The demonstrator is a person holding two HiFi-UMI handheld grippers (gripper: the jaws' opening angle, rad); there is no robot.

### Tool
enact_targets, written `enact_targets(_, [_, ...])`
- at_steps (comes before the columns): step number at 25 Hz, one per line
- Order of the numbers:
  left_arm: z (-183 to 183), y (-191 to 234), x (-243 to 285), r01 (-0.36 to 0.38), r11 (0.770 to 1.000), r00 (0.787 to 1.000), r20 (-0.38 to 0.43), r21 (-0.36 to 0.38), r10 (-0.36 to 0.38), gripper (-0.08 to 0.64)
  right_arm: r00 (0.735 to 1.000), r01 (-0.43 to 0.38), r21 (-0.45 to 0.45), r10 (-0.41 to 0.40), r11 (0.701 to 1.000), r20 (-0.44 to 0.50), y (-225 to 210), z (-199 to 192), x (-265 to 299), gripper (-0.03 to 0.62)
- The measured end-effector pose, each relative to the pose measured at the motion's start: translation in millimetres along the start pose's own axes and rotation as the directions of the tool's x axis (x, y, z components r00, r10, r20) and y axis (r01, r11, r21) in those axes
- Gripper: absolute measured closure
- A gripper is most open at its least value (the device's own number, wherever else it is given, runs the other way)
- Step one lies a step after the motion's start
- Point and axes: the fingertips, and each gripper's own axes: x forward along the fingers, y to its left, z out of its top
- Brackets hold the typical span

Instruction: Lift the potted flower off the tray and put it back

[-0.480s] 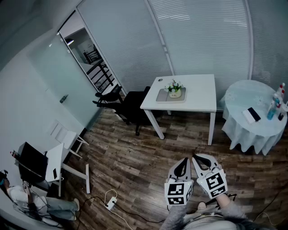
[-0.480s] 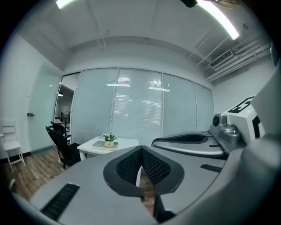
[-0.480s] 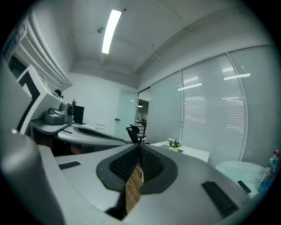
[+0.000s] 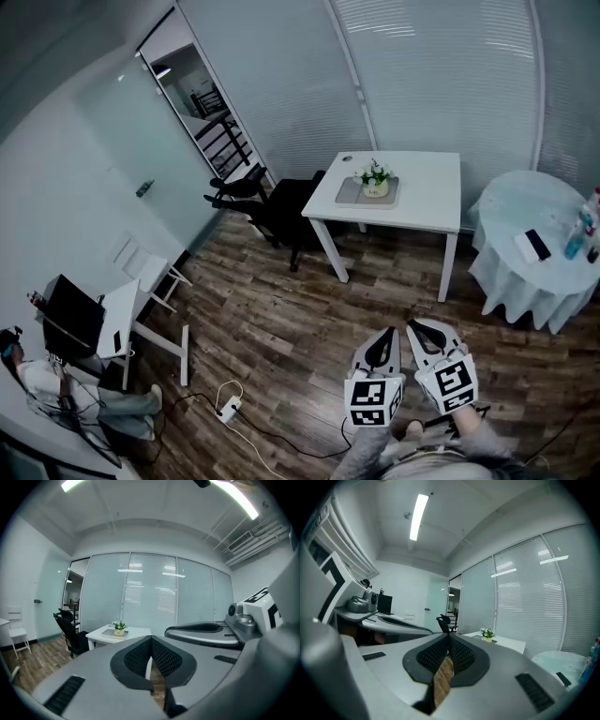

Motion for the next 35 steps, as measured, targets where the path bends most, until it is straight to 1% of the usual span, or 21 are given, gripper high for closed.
enact_targets(5, [-1.0,7.4,0.9,-0.006,1.000,1.000,-0.010,-0.001,0.006,0.549,1.000,-0.009,-0.004,0.009,1.000,-0.010,0.6,-4.9,7.8,0.569])
enact_targets(10, [5.1,27.2,12.1,0.002,1.000,1.000,-0.001,-0.005,-0.002,0.549,1.000,-0.013,0.004,0.013,1.000,-0.010,1.8,0.7,31.2,0.569])
enact_targets(13, [10.8,46.5,23.2,0.014,1.000,1.000,0.009,-0.007,-0.014,0.549,1.000,0.006,0.001,-0.006,1.000,0.002,-0.9,6.5,52.9,0.569])
enact_targets(24, [38.2,136.4,85.4,0.079,0.997,0.996,0.034,0.027,-0.080,0.549,0.996,0.081,-0.011,-0.081,0.997,0.023,-13.9,27.5,159.0,0.569])
enact_targets(30, [45.2,178.0,99.3,0.115,0.993,0.993,0.027,0.031,-0.116,0.549,0.994,0.111,-0.011,-0.111,0.994,0.014,-4.6,32.8,202.6,0.569])
enact_targets(35, [39.3,198.4,107.8,0.144,0.989,0.989,0.008,0.040,-0.145,0.549,0.990,0.137,0.002,-0.137,0.991,0.021,1.2,34.3,225.3,0.569])
